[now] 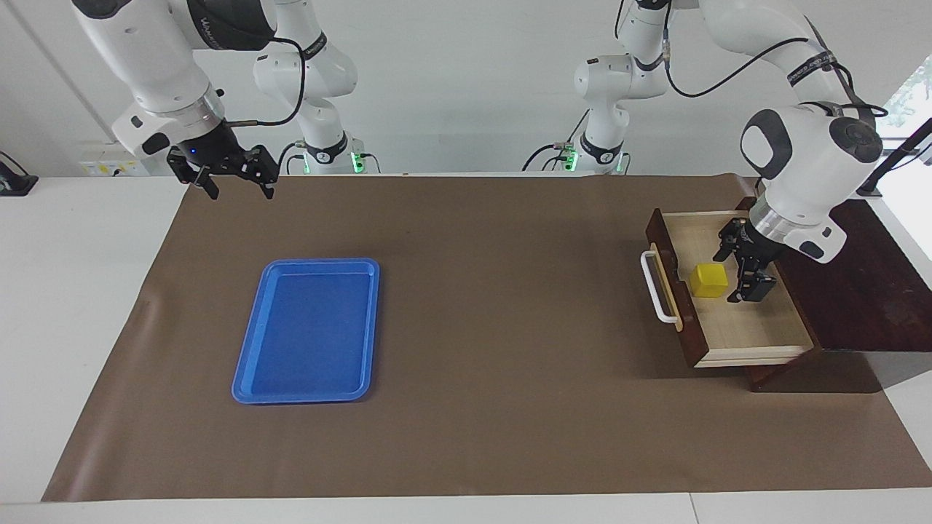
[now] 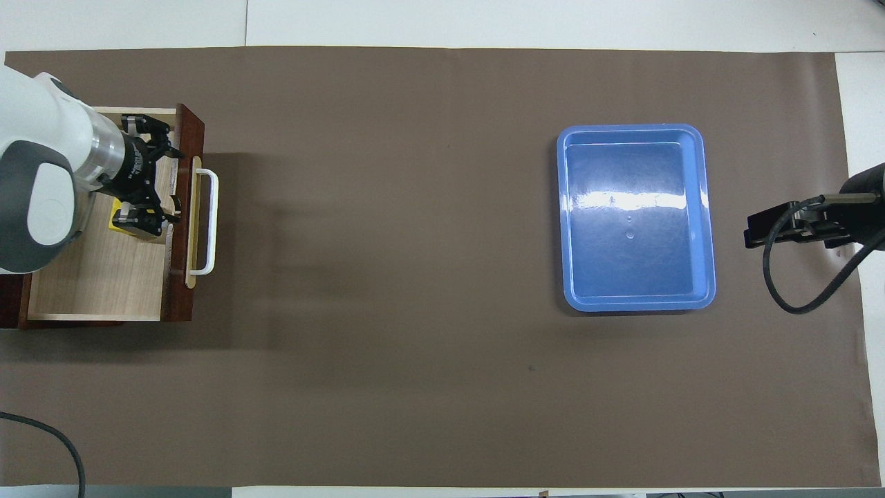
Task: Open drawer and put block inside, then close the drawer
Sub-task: 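Push the drawer shut with the left gripper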
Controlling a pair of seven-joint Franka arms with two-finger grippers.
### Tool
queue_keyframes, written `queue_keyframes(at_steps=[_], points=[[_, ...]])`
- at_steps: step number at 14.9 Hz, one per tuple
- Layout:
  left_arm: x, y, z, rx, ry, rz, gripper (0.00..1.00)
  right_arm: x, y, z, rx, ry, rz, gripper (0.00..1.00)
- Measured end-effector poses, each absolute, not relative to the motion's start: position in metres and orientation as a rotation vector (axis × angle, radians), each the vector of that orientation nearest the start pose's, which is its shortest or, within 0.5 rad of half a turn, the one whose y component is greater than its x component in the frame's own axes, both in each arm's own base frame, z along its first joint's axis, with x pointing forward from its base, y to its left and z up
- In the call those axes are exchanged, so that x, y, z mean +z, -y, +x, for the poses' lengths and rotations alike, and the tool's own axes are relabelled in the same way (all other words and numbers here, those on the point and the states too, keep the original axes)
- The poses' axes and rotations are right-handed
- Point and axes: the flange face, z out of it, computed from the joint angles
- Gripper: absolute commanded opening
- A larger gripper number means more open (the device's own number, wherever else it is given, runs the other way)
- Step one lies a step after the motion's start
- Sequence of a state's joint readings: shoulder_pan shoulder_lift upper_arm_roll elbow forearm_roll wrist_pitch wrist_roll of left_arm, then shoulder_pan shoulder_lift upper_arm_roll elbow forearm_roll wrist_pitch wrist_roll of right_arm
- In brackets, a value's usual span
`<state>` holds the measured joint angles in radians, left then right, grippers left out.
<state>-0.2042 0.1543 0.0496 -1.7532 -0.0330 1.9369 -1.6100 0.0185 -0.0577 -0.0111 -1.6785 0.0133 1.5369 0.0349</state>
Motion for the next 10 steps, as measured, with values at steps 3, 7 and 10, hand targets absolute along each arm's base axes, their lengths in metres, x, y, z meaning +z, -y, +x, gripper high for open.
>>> queue_keyframes(at_steps=[3, 7, 10], points=[[0.459, 0.128, 0.590, 0.027, 2.090, -2.333, 1.00, 0.602, -0.005, 0.530, 0.132, -0.043, -3.126, 1.00], [0.434, 0.119, 0.583, 0.019, 2.059, -2.288, 1.00, 0.602, -0.005, 0.530, 0.132, -0.043, -3.126, 1.00], [0.436, 0.093, 0.588, -0.025, 2.045, -2.280, 1.00, 0.602, -0.005, 0.530, 0.132, -0.043, -3.126, 1.00]])
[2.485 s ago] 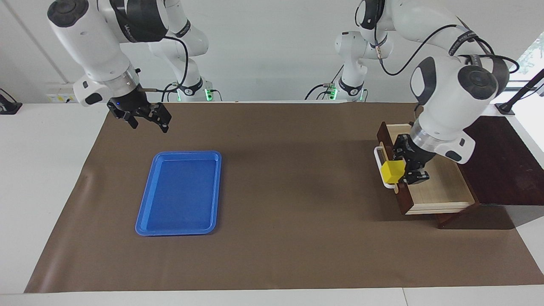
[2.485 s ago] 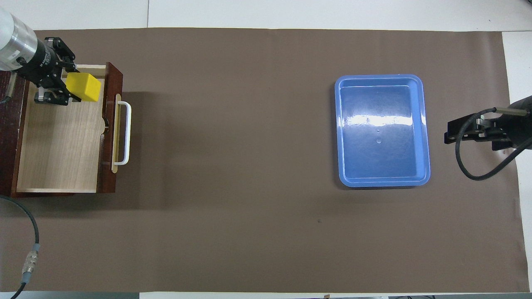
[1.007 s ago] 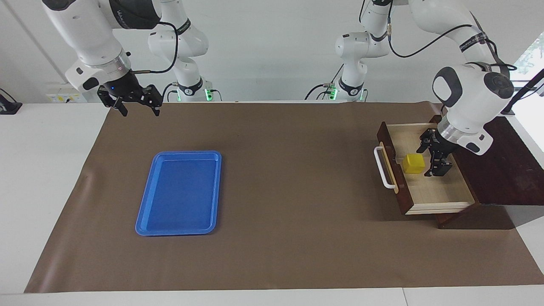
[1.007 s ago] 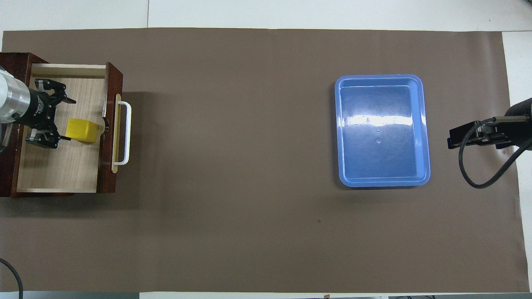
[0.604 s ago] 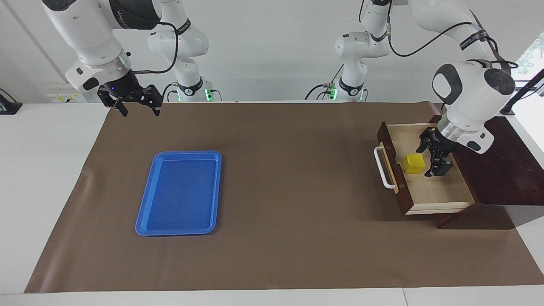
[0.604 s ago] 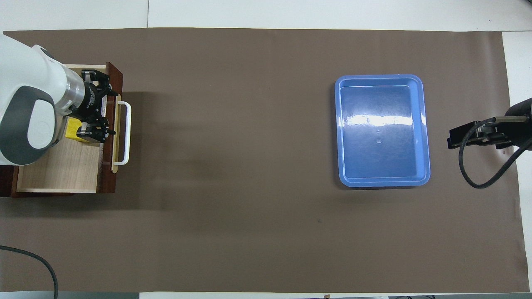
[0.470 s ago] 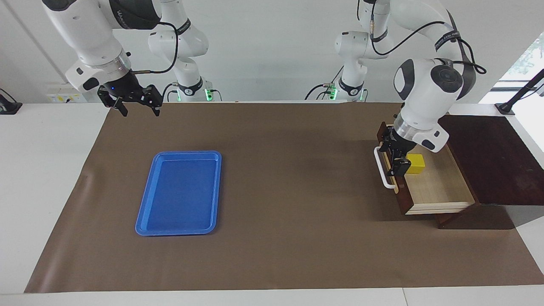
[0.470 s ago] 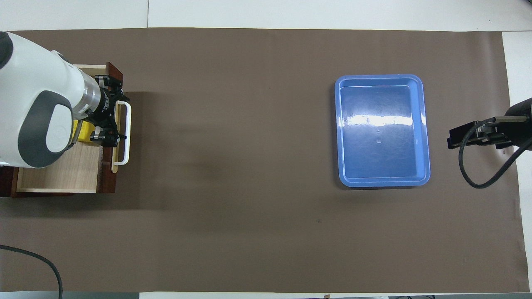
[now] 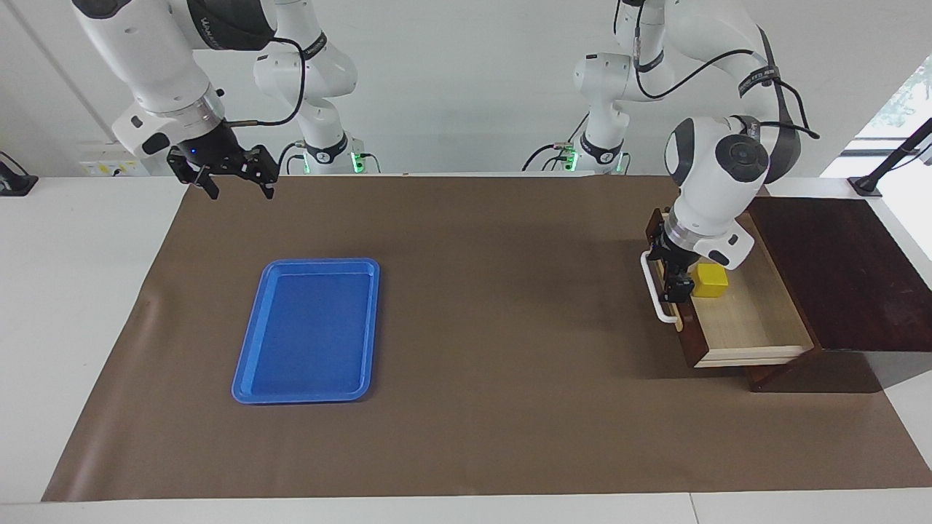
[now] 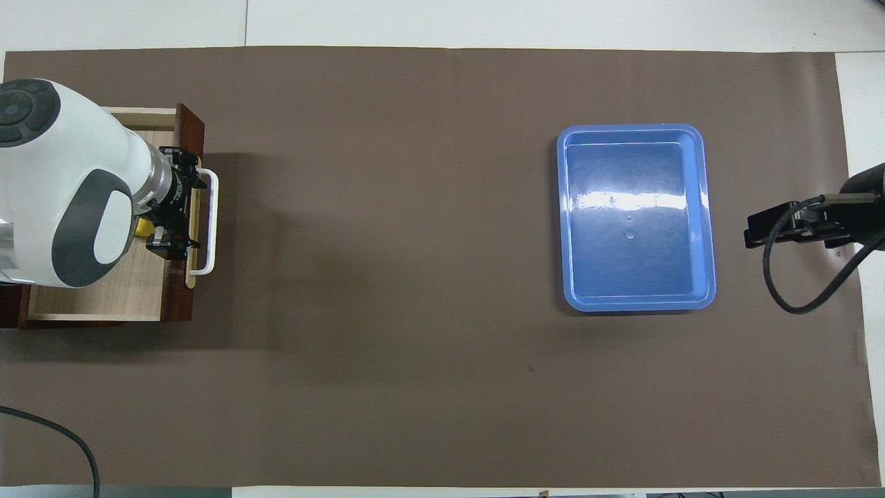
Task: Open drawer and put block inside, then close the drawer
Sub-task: 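Push the drawer shut with the left gripper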
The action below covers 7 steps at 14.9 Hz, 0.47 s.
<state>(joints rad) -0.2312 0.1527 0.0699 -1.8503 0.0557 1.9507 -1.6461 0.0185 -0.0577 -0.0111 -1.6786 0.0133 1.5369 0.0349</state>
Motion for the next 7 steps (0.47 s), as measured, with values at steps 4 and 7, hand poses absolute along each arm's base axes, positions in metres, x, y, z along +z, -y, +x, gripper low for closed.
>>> queue_keyframes(at_steps=[4, 7], points=[[0.440, 0.087, 0.589, -0.053, 2.033, -2.283, 1.00, 0.602, -0.005, 0.530, 0.132, -0.043, -3.126, 1.00], [0.445, 0.064, 0.592, -0.055, 2.022, -2.302, 1.00, 0.602, -0.005, 0.530, 0.132, -0.043, -3.126, 1.00]])
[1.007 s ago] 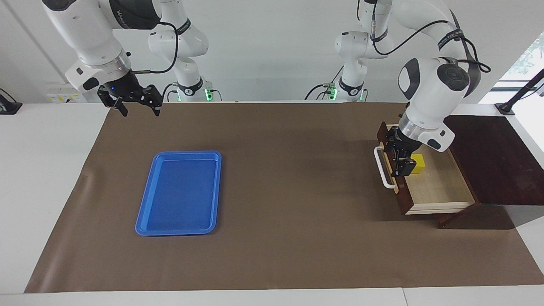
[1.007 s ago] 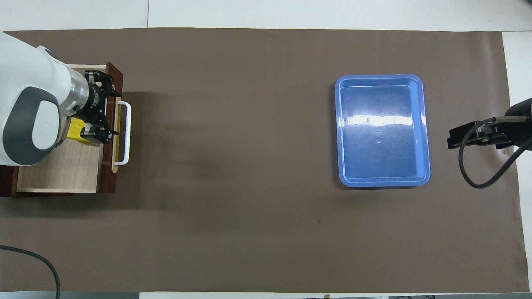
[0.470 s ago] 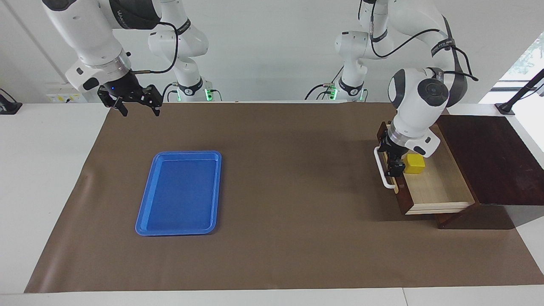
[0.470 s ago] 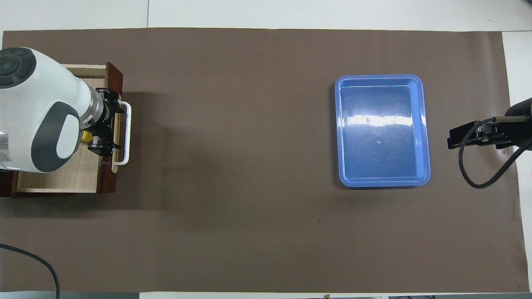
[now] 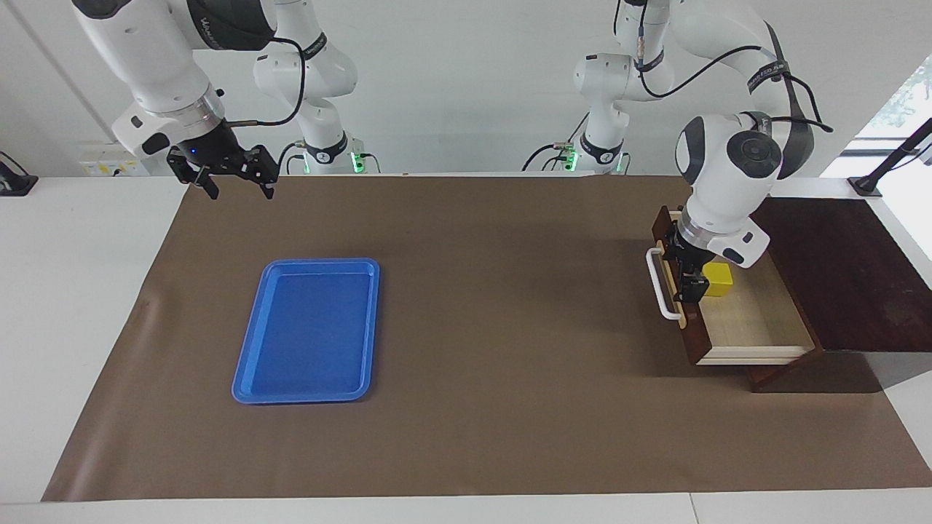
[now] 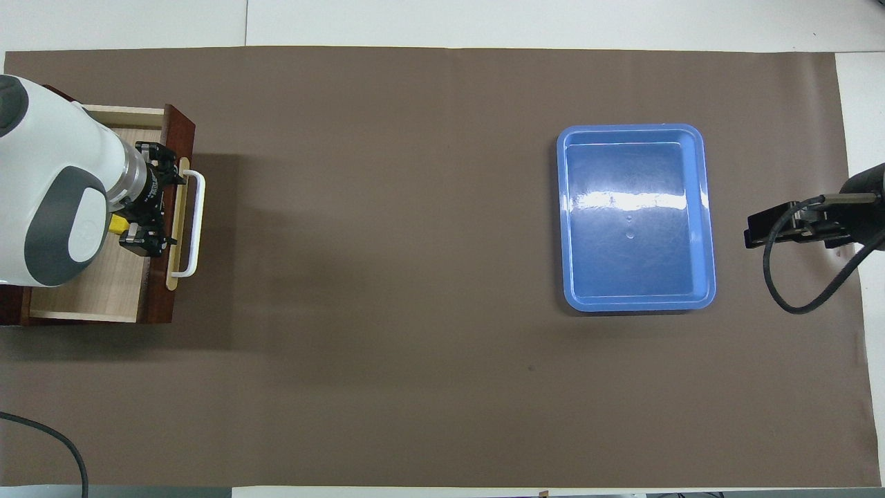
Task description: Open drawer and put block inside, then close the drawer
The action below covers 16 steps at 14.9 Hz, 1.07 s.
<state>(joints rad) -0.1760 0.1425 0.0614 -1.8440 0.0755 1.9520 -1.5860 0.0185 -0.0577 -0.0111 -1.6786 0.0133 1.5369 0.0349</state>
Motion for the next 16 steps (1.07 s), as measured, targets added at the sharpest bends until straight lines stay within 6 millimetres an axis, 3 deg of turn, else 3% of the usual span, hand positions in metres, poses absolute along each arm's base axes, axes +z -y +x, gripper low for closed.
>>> queue_keyframes(at_steps=[6, 9, 13, 16], points=[[0.452, -0.040, 0.601, -0.139, 2.041, -2.307, 1.00, 0.602, -0.005, 0.530, 0.132, -0.043, -3.126, 1.00], [0.454, -0.077, 0.601, -0.168, 2.056, -2.303, 1.00, 0.602, -0.005, 0.530, 0.132, -0.043, -3.126, 1.00], [0.453, -0.079, 0.600, -0.155, 1.986, -2.360, 1.00, 0.602, -0.005, 0.530, 0.132, -0.043, -3.126, 1.00], [0.470, -0.067, 0.601, -0.100, 1.724, -2.531, 1.00, 0.602, -0.005, 0.530, 0.132, -0.043, -3.126, 1.00]])
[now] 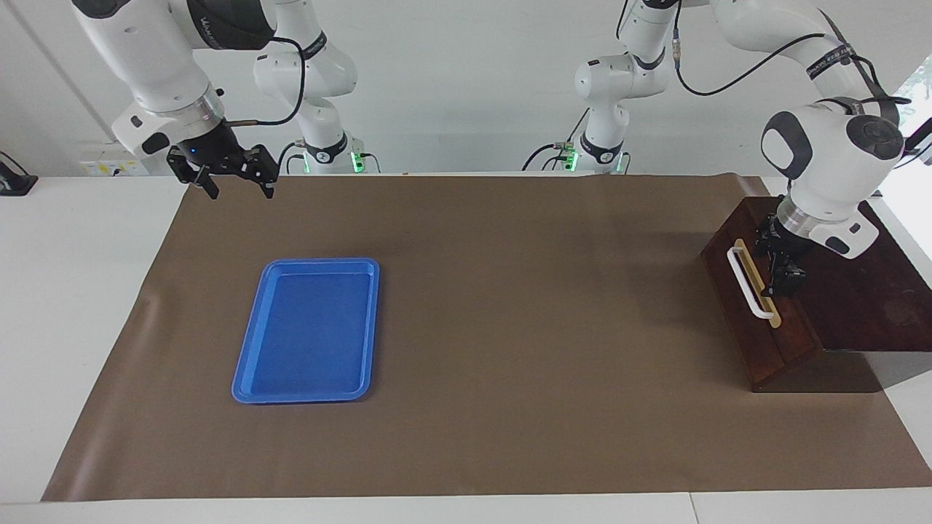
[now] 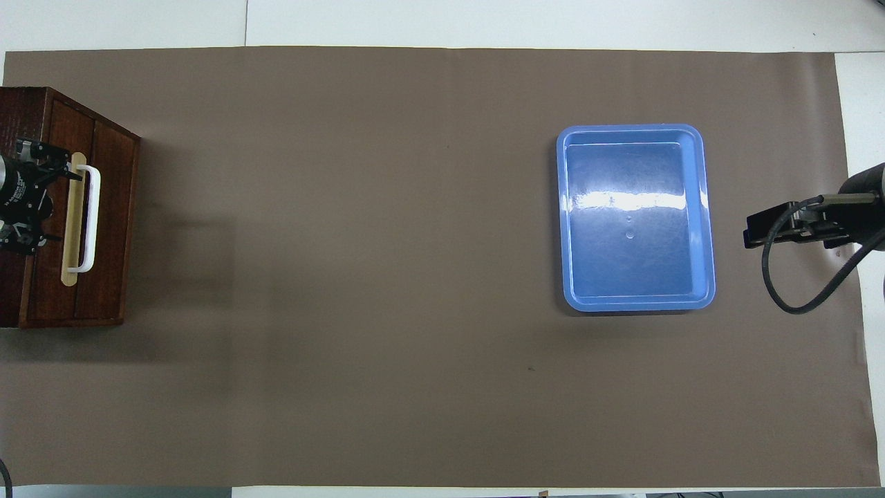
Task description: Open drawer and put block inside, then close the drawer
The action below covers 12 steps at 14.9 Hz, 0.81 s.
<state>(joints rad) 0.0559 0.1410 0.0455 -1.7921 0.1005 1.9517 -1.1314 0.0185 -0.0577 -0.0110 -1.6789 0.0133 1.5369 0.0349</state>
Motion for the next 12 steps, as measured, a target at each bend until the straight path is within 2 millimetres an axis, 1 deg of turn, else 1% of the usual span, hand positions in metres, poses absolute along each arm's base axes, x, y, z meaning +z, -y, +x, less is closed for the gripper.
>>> queue_keyframes(at_steps=[1, 3, 5, 7, 9, 11, 12], points=[[0.481, -0.057, 0.602, -0.093, 1.620, -2.597, 1.00, 0.602, -0.005, 0.530, 0.132, -0.043, -3.126, 1.00], [0.503, -0.029, 0.600, -0.086, 1.395, -2.722, 1.00, 0.602, -0.005, 0.530, 0.132, -0.043, -3.126, 1.00], [0.520, -0.008, 0.590, -0.036, 1.215, -2.824, 1.00, 0.602, -0.005, 0.530, 0.132, -0.043, -3.126, 1.00], [0.536, -0.001, 0.577, 0.034, 1.064, -2.921, 1.00, 0.602, -0.005, 0.530, 0.132, -0.043, -3.126, 1.00], [0.549, 0.004, 0.562, 0.102, 0.866, -2.992, 1.00, 0.602, -0.005, 0.530, 0.132, -0.043, -3.126, 1.00], [0.557, 0.013, 0.551, 0.144, 0.662, -3.044, 1.00, 0.602, -0.005, 0.530, 0.132, -0.043, -3.126, 1.00], [0.559, 0.021, 0.548, 0.155, 0.550, -3.067, 1.00, 0.602, -0.005, 0.530, 0.132, -0.043, -3.126, 1.00]])
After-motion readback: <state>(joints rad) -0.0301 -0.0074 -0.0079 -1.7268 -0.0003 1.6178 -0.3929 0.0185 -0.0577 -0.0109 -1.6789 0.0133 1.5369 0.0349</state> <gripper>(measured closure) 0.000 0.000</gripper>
